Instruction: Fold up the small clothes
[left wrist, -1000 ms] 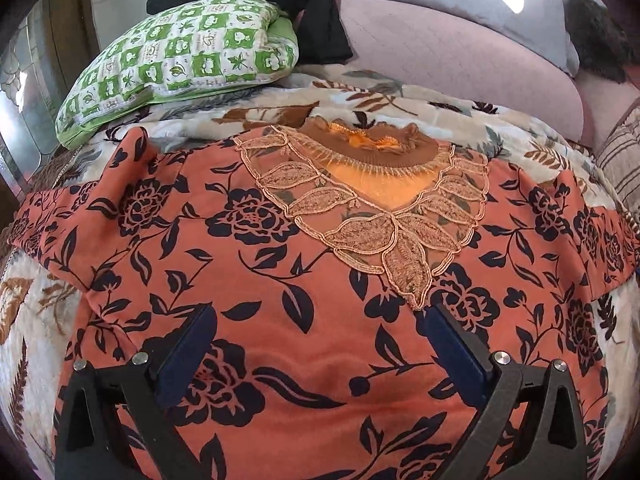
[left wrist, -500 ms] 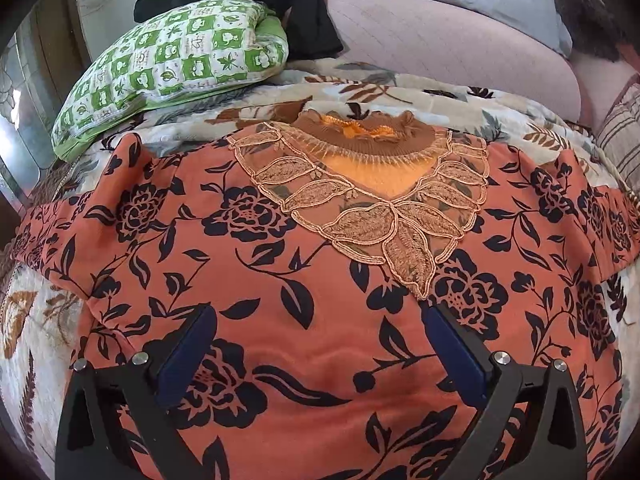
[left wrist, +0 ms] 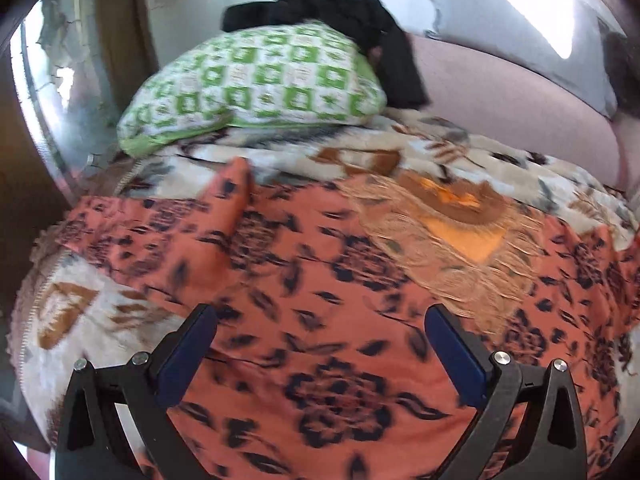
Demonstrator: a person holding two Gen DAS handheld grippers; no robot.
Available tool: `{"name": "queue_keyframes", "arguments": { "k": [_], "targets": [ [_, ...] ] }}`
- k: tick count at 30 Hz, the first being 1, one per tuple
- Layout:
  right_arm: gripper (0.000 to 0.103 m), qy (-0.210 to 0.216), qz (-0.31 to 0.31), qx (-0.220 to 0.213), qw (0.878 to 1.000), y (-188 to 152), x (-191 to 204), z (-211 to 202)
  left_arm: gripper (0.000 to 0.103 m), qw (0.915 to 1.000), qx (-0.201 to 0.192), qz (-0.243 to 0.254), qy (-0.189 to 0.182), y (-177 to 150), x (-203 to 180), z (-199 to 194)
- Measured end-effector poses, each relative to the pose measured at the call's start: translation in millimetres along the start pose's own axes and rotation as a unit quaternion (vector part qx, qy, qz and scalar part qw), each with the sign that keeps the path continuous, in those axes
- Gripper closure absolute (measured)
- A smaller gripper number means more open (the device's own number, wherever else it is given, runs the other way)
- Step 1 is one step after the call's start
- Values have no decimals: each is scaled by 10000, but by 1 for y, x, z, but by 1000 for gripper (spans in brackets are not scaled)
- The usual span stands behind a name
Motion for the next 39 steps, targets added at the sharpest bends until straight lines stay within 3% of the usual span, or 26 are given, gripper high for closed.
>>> {"name": "queue_keyframes", "arguments": {
  "k": [3,7,12,17,19,20,21,23,27,31,33,37,39],
  "targets": [
    [97,564,-358,455,9967,-60,70,8,0,9990,-100,-255,358,7,42,-8],
    [97,961,-835,1058,9862,-158,145,36,0,9948,-111,-799,622,11,103,-19],
    [97,1200,-971,1911,9694,-291,197,75,0,9880,-98,-1305,825,10,158,-28],
    [92,1299,-1204,2963,9385,-413,225,96,0,9843,-101,-1534,865,8,183,-32],
    [81,1322,-1380,3332,9233,-442,224,95,0,9838,-115,-1575,842,8,187,-33],
    [62,1389,-1426,3509,9150,-451,225,93,0,9839,-121,-1590,810,9,187,-33],
    [29,1506,-1379,3655,9081,-454,225,90,0,9842,-129,-1597,759,10,187,-33],
    [17,1790,-1330,3631,9047,-445,224,76,0,9849,-124,-1612,611,11,182,-32],
    [17,1692,-1679,3234,9157,-405,204,51,0,9864,-124,-1598,360,13,165,-27],
    [18,1204,-1599,2601,9446,-344,153,35,0,9916,-44,-1290,86,16,135,-13],
    [27,893,-1456,2335,9572,-316,120,37,0,9933,81,-1155,-25,15,120,1],
    [44,399,-933,2055,9734,-271,62,49,0,9957,485,-613,505,7,98,38],
    [45,13,-945,1908,9771,-253,34,55,0,9903,962,-451,900,-5,96,60]
  ]
}}
Point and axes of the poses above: each gripper's, at about its wrist camera, not at the fingertips, and z roughly the way its jaws point, x to its left, y to its top, the point moved 6 cm from there along z, roughly the way its jaws point, and after that the axes turned 13 degrees about -y, right-handed, at the moved point
